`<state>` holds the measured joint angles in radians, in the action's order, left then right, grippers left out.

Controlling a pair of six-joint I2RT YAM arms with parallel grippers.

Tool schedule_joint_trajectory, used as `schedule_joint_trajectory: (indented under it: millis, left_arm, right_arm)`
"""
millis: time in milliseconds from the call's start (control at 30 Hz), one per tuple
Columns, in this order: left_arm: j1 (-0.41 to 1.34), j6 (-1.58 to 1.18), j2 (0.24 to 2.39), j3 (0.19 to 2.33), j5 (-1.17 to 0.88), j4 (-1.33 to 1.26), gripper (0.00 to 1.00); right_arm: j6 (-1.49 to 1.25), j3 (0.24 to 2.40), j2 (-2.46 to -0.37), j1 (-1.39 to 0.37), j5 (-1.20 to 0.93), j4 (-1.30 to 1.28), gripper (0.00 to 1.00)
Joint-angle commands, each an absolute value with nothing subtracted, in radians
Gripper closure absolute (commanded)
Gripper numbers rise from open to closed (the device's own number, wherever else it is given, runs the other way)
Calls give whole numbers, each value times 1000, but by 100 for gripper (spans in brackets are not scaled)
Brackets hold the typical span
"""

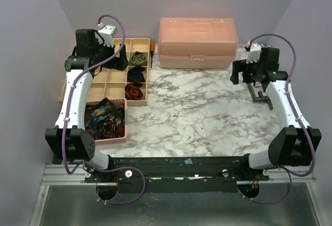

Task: Roll the ties
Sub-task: Reset both arms

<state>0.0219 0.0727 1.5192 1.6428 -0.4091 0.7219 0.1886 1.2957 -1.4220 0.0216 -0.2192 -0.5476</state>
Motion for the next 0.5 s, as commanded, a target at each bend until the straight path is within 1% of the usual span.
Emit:
schedule_joint_trajectory:
  millis: [0, 100, 233, 333, 467]
  left_arm:
    - [-26, 87, 1425, 1504, -401, 770, 2]
    - [-26, 71, 1365, 1370, -321, 715, 2]
    - [-26, 56, 1322, 1253, -311, 686, 2]
    - [-26, 55, 1303, 1226, -289, 679, 2]
    - [-26, 34, 1305, 1244, -284, 689, 2]
  right_arm:
    - [177, 1193, -1389, 114, -264, -658, 0]
    - [164, 1146, -1369, 145, -276, -647, 0]
    - [162, 1100, -1361, 153, -287, -639, 0]
    - [174, 1090, -1364, 153, -303, -652, 0]
    - [185, 1080, -1366, 153, -330, -667, 0]
